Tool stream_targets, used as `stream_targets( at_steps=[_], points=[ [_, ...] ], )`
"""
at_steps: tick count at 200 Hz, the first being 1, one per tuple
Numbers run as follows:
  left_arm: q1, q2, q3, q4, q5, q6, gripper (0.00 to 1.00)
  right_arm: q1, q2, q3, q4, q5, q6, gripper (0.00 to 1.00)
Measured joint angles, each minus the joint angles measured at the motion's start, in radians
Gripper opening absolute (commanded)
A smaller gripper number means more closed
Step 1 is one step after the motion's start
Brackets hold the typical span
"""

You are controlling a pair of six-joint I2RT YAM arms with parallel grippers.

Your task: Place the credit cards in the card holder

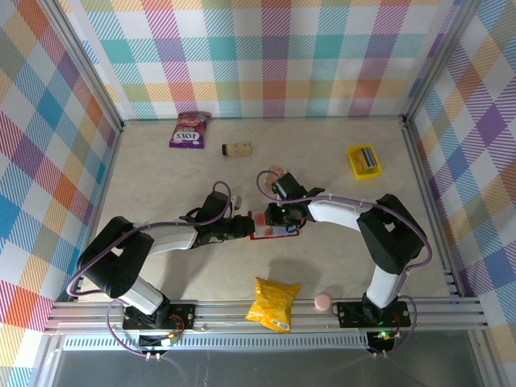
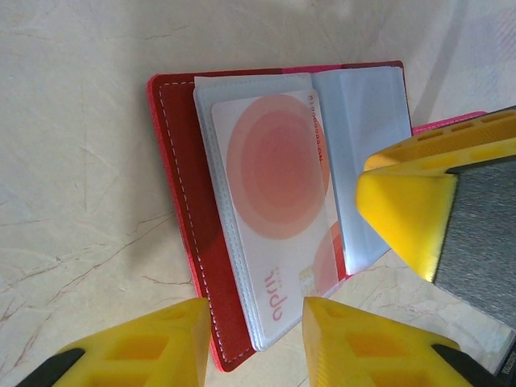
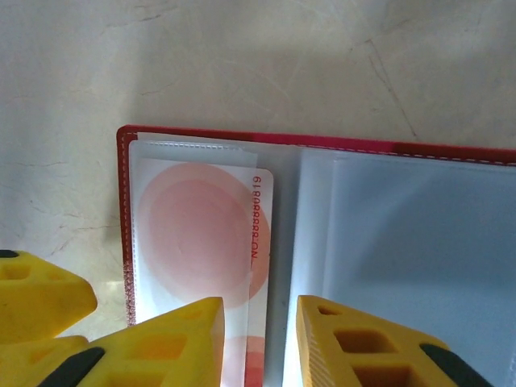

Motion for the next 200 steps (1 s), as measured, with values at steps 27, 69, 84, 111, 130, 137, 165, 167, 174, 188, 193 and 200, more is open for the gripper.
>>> stream_targets(
  at_steps=[27, 69, 84, 111, 130, 137, 165, 167, 174, 188, 193, 200],
  points=[
    [0.000, 0.003, -0.001, 0.001, 0.000, 0.000, 0.35, 0.000, 0.032, 0.029, -0.003, -0.009, 0.000, 0.31],
    [0.000, 0.008, -0.001, 0.002, 0.000, 0.000, 0.35, 0.000, 0.051, 0.045, -0.006, -0.027, 0.000, 0.31],
    [0.000, 0.014, -0.001, 0.004, 0.000, 0.000, 0.35, 0.000, 0.051, 0.046, -0.008, -0.029, 0.000, 0.32],
    [0.000, 0.022, -0.001, 0.006, 0.000, 0.000, 0.35, 0.000, 0.051, 0.047, -0.009, -0.031, 0.000, 0.32],
    [0.000, 0.027, -0.001, 0.008, 0.001, 0.000, 0.35, 0.000, 0.052, 0.047, -0.009, -0.040, 0.000, 0.31],
    [0.000, 0.029, -0.001, 0.008, 0.001, 0.000, 0.35, 0.000, 0.053, 0.047, -0.008, -0.045, 0.000, 0.31],
    [0.000, 0.038, -0.001, 0.009, 0.008, 0.000, 0.35, 0.000, 0.060, 0.047, -0.008, -0.061, 0.000, 0.31],
    [0.000, 0.039, -0.001, 0.009, 0.008, 0.000, 0.35, 0.000, 0.061, 0.047, -0.008, -0.062, 0.000, 0.31],
    [0.000, 0.042, -0.001, 0.009, 0.008, 0.000, 0.35, 0.000, 0.063, 0.047, -0.008, -0.066, 0.000, 0.31],
    [0.000, 0.046, -0.001, 0.010, 0.008, 0.000, 0.35, 0.000, 0.066, 0.047, -0.006, -0.077, 0.001, 0.31],
    [0.000, 0.047, -0.001, 0.010, 0.009, 0.000, 0.35, 0.000, 0.066, 0.047, -0.004, -0.082, 0.001, 0.31],
    [0.000, 0.047, -0.001, 0.010, 0.009, 0.000, 0.35, 0.000, 0.067, 0.047, -0.002, -0.087, 0.001, 0.31]
  ],
)
